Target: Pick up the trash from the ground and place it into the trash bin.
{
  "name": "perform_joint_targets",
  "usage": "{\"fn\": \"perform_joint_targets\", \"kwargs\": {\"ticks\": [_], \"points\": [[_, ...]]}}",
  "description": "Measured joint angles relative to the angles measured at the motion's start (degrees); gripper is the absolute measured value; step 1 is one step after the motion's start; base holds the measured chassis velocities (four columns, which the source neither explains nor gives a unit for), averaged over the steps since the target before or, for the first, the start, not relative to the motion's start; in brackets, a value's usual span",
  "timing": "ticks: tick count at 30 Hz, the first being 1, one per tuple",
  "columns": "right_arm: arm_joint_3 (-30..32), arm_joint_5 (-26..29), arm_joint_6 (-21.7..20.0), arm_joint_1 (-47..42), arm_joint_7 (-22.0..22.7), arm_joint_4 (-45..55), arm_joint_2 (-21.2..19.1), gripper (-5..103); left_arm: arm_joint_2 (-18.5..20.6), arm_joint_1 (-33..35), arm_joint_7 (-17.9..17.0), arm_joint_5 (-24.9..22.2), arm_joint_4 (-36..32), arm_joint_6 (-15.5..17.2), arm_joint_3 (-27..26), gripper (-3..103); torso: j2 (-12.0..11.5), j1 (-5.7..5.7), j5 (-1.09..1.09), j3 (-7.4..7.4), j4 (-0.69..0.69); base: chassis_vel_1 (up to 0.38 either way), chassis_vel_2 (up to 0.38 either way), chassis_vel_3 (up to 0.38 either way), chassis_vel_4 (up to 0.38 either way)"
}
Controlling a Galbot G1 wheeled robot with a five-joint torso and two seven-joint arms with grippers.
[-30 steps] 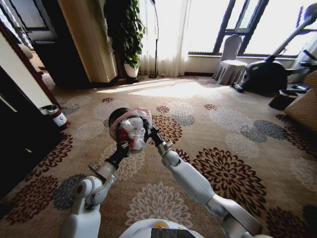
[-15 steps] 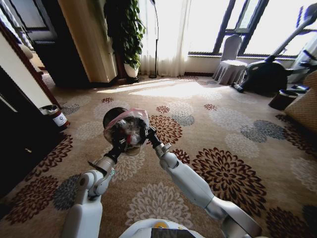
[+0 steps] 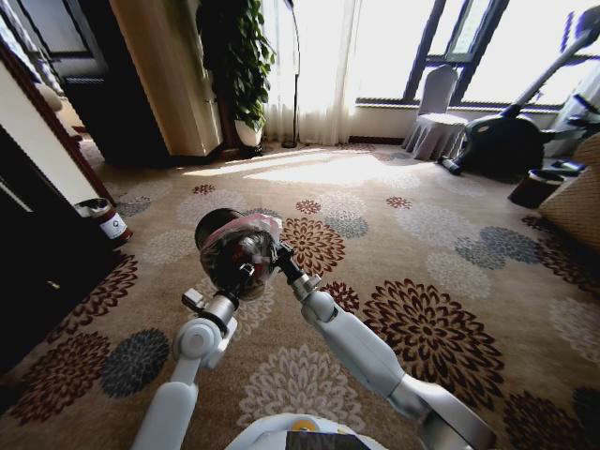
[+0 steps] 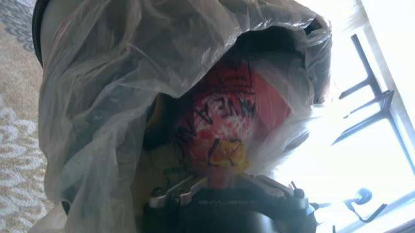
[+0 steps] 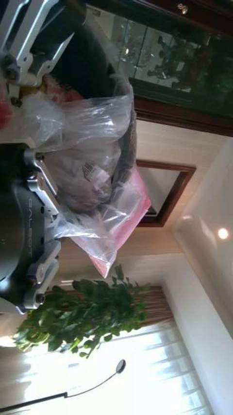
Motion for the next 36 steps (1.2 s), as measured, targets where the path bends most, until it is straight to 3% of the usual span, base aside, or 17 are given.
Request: {"fn": "perform_joint_targets", "kwargs": {"ticks": [2,5,6,9,11,13,15,17,21,27,30,36], "points": [[-0.01,-0.05,-0.01,-0.10,0.00,0.22,-0.15,0,-0.33,0.01,0.00,-1.01,-0.27,-0.69,-0.17,0,0.00,0.00,0.00,0.00,0.00,0.000,0.000,0.000,0.000],[-0.16,-0.09,-0.09,-0.49,-0.02,0.80,-0.76,0,-1.30,-0.09,-0.23,-8.45,-1.30,-3.21,-2.11,0,0.00,0.00,0.00,0.00,0.00,0.000,0.000,0.000,0.000],[-0.16,-0.09,-0.09,-0.49,-0.02,0.80,-0.76,0,-1.30,-0.09,-0.23,-8.45,-1.30,-3.21,-2.11,0,0.00,0.00,0.00,0.00,0.00,0.000,0.000,0.000,0.000],[-0.06,-0.11,-0.21,-0.84,-0.08,1.33,-1.32,0,-2.44,-0.93,-1.16,-21.35,-2.13,-6.99,-5.58,-2,0.00,0.00,0.00,0.00,0.00,0.000,0.000,0.000,0.000],[-0.06,-0.11,-0.21,-0.84,-0.08,1.34,-1.32,0,-2.46,-0.94,-1.16,-21.59,-2.15,-7.05,-5.63,-2,0.00,0.00,0.00,0.00,0.00,0.000,0.000,0.000,0.000],[0.00,-0.11,-0.31,-1.01,-0.10,1.44,-1.42,0,-2.46,-0.46,-1.16,-24.25,-2.92,-7.54,-5.90,9,0.00,0.00,0.00,0.00,0.00,0.000,0.000,0.000,0.000],[0.10,-0.17,-0.42,-1.02,-0.11,1.44,-1.36,0,-2.43,0.57,-1.04,-22.61,-3.59,-7.02,-5.07,20,0.00,0.00,0.00,0.00,0.00,0.000,0.000,0.000,0.000],[0.17,-0.18,-0.46,-1.02,-0.11,1.46,-1.35,0,-2.52,0.98,-0.99,-21.84,-3.76,-6.87,-4.72,20,0.00,0.00,0.00,0.00,0.00,0.000,0.000,0.000,0.000],[0.58,0.00,-1.03,-1.04,-0.16,2.26,-2.08,0,-3.14,2.59,-0.66,-19.95,-4.31,-6.74,-4.08,42,0.00,0.00,0.00,0.00,0.00,0.000,0.000,0.000,0.000],[0.76,0.61,-1.69,-1.01,-0.17,2.63,-2.99,0,-3.16,4.48,-0.59,-19.30,-6.15,-6.32,-3.50,57,0.00,0.00,0.00,0.00,-0.01,0.000,0.000,0.000,0.000],[0.93,0.93,-1.87,-0.48,-0.17,2.45,-2.95,0,-3.25,6.97,-0.54,-18.33,-8.07,-5.94,-2.94,75,0.00,0.00,0.00,-0.01,0.01,0.000,0.000,0.000,0.000],[1.11,1.16,-2.01,0.36,-0.18,1.48,-2.63,0,-3.12,8.84,-0.49,-18.09,-10.08,-5.16,-2.63,91,0.00,0.00,-0.01,0.00,0.00,0.000,0.000,0.000,0.000]]}}
